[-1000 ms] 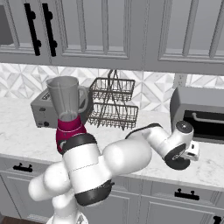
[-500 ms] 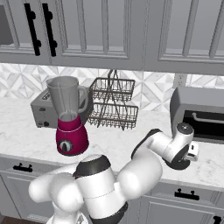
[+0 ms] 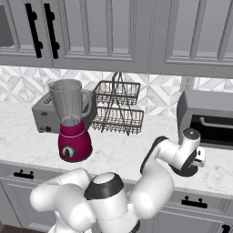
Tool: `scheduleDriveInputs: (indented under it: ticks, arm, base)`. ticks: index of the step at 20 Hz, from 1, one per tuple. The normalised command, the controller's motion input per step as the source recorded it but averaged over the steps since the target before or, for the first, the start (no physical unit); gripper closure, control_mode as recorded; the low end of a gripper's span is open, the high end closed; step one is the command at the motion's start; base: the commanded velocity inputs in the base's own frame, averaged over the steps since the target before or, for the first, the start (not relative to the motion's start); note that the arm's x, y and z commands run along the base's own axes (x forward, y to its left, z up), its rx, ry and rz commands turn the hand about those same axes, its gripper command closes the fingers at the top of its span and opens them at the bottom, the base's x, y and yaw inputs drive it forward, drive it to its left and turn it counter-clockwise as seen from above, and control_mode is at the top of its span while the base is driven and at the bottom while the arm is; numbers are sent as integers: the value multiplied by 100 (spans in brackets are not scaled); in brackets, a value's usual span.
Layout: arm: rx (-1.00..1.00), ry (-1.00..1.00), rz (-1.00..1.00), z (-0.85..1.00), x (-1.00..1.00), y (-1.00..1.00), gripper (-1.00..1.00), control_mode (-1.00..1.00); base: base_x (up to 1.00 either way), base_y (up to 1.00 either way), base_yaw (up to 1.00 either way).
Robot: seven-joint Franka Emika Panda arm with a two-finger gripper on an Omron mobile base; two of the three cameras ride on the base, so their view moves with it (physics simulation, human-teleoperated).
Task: Close the lid blender by securely placing the lid on top.
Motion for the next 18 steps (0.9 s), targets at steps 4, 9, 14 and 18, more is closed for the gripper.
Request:
scheduleDriveInputs:
  ticks: [4,9,14,18]
  arm:
    - [0,0,0,-12,2,-9,-100,-100]
    - [0,0,0,-15,0,-13,-100,-100]
    - [0,0,0,-25,3,-1,100,-100]
    - [0,0,0,-33,8,0,100,-100]
  base:
    - [0,0,0]
    - [0,0,0]
    - [0,0,0]
    - [0,0,0]
